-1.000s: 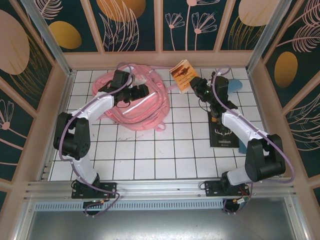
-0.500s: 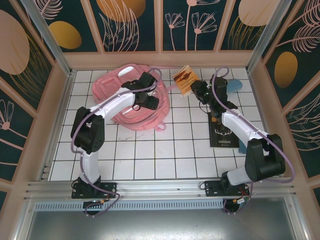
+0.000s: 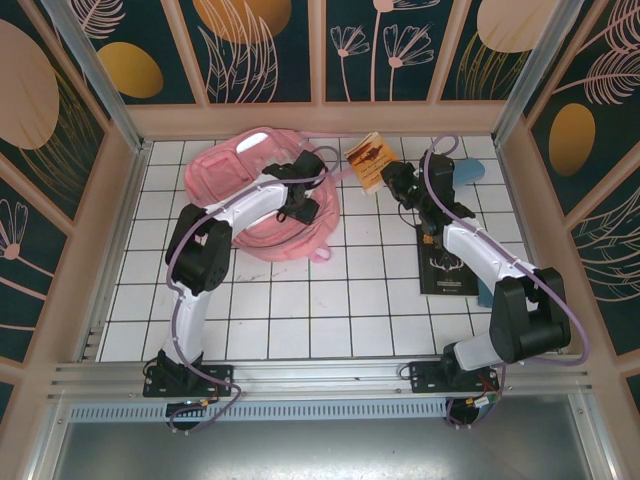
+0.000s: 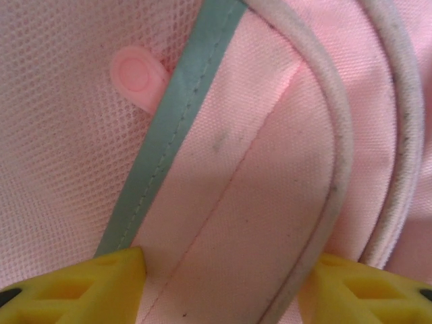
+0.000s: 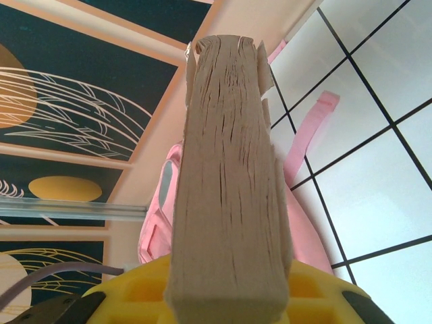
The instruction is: Pack books, pencil case, and school supplies into a backpack
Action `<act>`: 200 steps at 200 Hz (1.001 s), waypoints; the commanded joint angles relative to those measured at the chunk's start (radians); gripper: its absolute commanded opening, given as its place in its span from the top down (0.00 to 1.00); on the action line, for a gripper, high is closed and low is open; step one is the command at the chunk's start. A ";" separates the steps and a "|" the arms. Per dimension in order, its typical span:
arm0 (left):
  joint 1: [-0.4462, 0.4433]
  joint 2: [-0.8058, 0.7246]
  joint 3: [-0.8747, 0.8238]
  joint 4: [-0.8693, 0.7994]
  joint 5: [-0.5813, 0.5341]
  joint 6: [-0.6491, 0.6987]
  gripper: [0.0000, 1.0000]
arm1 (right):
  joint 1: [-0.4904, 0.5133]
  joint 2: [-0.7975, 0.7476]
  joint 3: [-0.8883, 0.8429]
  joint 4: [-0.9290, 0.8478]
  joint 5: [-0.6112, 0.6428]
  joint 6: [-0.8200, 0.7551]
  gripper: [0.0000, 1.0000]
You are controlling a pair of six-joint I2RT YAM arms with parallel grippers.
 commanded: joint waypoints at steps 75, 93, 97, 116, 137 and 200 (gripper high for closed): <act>-0.002 0.003 -0.010 -0.024 -0.161 0.097 0.36 | -0.001 -0.005 0.013 0.048 0.004 0.009 0.88; -0.002 -0.001 0.018 -0.027 -0.186 0.086 0.49 | -0.001 -0.008 0.014 0.048 0.001 0.006 0.88; -0.001 -0.005 0.021 -0.024 -0.185 0.083 0.52 | -0.001 -0.008 0.014 0.046 -0.001 0.005 0.88; -0.002 -0.033 0.034 -0.004 -0.192 0.080 0.66 | 0.000 -0.011 0.014 0.029 -0.005 -0.013 0.88; -0.003 -0.081 0.032 0.040 -0.248 0.102 0.78 | -0.001 -0.020 0.018 -0.018 0.004 -0.043 0.89; -0.002 -0.261 0.016 0.242 -0.410 0.165 0.91 | -0.001 -0.099 -0.019 -0.062 0.011 -0.108 0.90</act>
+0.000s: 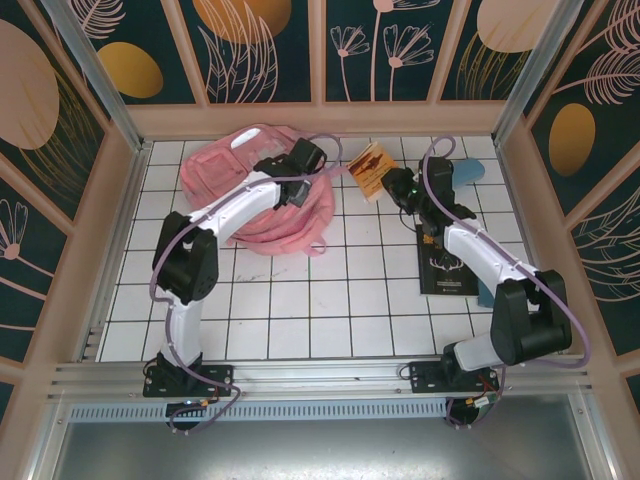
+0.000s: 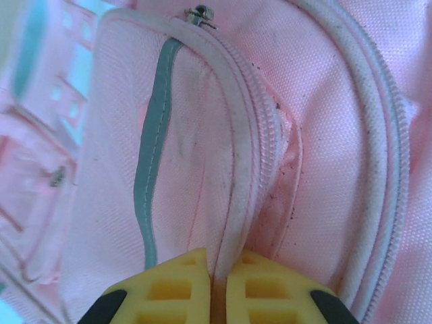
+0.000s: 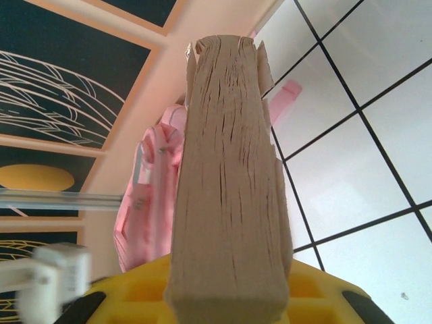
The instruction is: Pack books, pencil case, and school supplies into a backpack
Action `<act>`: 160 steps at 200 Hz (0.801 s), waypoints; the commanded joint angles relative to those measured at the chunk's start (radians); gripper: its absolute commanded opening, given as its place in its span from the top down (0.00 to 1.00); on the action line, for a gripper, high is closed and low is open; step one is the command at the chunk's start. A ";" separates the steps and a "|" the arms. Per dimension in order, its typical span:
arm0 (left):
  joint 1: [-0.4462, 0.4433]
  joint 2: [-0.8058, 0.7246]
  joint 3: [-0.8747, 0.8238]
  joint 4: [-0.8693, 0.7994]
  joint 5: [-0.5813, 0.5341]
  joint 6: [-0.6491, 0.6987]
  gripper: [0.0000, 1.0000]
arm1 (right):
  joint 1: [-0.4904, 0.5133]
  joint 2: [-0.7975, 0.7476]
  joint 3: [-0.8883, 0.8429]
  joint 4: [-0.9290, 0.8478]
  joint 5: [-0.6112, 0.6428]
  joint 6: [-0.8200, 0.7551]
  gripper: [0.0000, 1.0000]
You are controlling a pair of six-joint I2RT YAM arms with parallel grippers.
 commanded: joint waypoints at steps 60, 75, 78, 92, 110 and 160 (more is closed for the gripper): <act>0.011 -0.230 -0.035 0.404 -0.165 -0.016 0.92 | 0.071 -0.051 -0.009 0.124 -0.171 -0.095 0.90; 0.011 -0.238 -0.030 0.426 -0.162 -0.021 0.92 | 0.109 -0.019 0.002 0.124 -0.167 -0.086 0.90; 0.012 -0.239 -0.029 0.429 -0.159 -0.021 0.92 | 0.115 -0.013 0.001 0.131 -0.171 -0.083 0.89; 0.012 -0.244 -0.030 0.440 -0.146 -0.028 0.91 | 0.148 0.018 0.000 0.164 -0.176 -0.064 0.89; 0.011 -0.251 -0.032 0.444 -0.127 -0.045 0.90 | 0.185 0.057 0.007 0.193 -0.155 -0.043 0.89; 0.011 -0.271 -0.040 0.448 -0.101 -0.056 0.90 | 0.249 0.270 0.124 0.380 -0.178 0.048 0.89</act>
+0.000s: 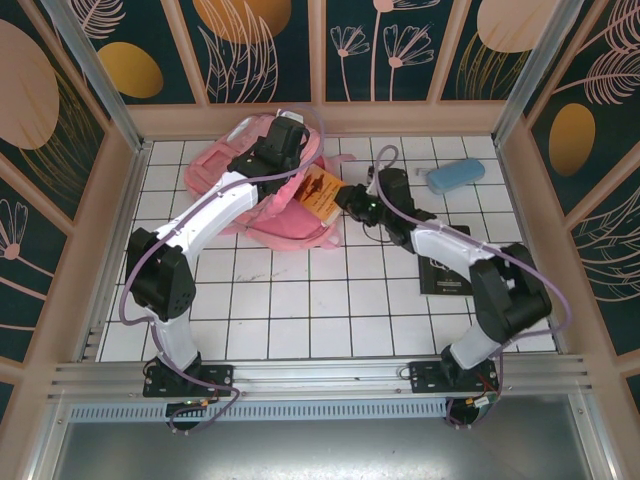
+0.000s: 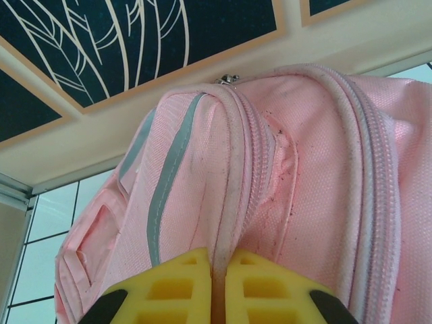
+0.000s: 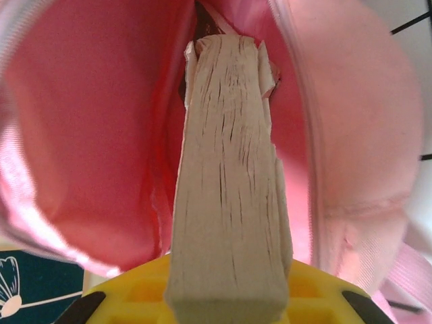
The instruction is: Pack books, pencil case, and school supplies into a backpack
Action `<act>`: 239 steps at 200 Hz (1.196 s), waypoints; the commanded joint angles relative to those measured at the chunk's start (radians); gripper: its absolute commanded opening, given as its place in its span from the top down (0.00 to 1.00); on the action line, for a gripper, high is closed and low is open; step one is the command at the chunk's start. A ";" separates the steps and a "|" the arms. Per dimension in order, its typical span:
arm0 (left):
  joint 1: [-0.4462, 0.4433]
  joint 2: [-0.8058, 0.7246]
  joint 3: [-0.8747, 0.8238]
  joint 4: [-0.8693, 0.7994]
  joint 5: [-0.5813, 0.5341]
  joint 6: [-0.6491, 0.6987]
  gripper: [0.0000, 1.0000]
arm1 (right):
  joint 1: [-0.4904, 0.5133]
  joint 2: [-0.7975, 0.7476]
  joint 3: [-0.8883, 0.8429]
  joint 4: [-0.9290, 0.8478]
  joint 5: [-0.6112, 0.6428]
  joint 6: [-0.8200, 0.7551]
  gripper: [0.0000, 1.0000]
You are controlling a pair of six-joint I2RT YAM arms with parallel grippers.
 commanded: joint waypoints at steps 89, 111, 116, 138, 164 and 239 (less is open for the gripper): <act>-0.008 -0.159 -0.007 0.154 -0.017 -0.044 0.90 | 0.073 0.548 0.557 0.284 -0.019 0.212 0.90; -0.007 -0.158 -0.009 0.150 -0.010 -0.051 0.90 | 0.087 0.615 0.631 0.276 0.025 0.201 0.90; -0.008 -0.158 -0.009 0.149 -0.010 -0.052 0.90 | 0.092 0.626 0.641 0.280 0.042 0.191 0.90; -0.007 -0.153 -0.007 0.153 -0.003 -0.055 0.90 | 0.105 0.680 0.680 0.279 0.112 0.164 0.90; -0.007 -0.152 -0.004 0.154 0.001 -0.057 0.90 | 0.105 0.749 0.754 0.250 0.137 0.181 0.89; -0.007 -0.169 -0.014 0.158 -0.040 -0.053 0.89 | 0.099 0.681 0.726 0.148 0.110 0.133 0.45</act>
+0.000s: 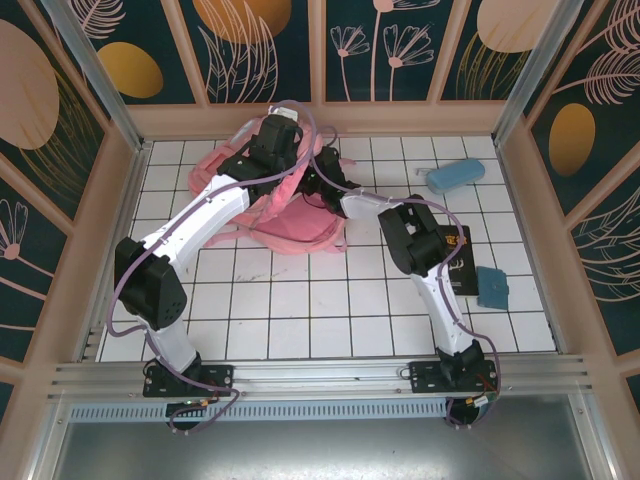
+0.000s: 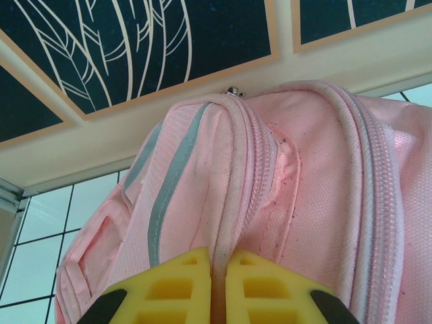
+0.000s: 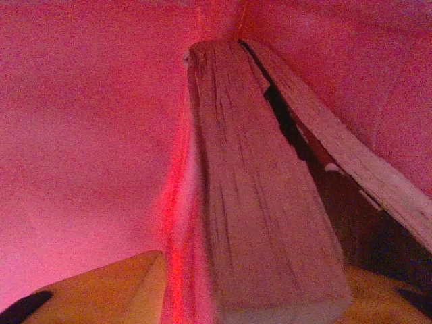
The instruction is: Pack books, pencil case, and school supplies into a backpack
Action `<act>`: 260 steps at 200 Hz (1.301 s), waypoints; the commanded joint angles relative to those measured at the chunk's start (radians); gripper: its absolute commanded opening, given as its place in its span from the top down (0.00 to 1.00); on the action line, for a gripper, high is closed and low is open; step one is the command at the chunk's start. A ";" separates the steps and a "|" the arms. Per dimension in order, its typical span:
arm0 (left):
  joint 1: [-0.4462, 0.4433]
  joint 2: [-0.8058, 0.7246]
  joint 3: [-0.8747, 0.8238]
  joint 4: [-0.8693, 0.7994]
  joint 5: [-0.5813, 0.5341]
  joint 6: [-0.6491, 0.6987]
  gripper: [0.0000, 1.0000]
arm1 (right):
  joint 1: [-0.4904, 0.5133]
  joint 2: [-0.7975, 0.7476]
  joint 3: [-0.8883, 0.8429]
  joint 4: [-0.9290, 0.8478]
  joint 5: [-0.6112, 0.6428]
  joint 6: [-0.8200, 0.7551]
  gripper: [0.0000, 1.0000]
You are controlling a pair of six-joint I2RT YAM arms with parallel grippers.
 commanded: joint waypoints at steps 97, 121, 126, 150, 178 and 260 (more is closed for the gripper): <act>-0.005 -0.088 -0.011 0.166 -0.023 -0.012 0.89 | -0.055 -0.568 -0.623 0.015 -0.026 -0.200 0.44; -0.006 -0.089 -0.052 0.164 0.064 -0.002 0.88 | -0.120 -0.718 -0.743 -0.111 0.067 -0.249 0.44; -0.007 -0.089 -0.062 0.161 0.088 -0.002 0.87 | -0.133 -0.748 -0.757 -0.151 0.090 -0.260 0.44; -0.007 -0.090 -0.133 0.142 0.184 -0.011 0.84 | -0.204 -0.875 -0.804 -0.370 0.220 -0.306 0.35; -0.007 -0.094 -0.208 0.140 0.246 -0.078 0.69 | -0.310 -0.968 -0.840 -0.601 0.338 -0.329 0.26; -0.005 -0.078 -0.217 0.143 0.283 -0.268 0.18 | -0.419 -0.980 -0.909 -0.893 0.427 -0.344 0.11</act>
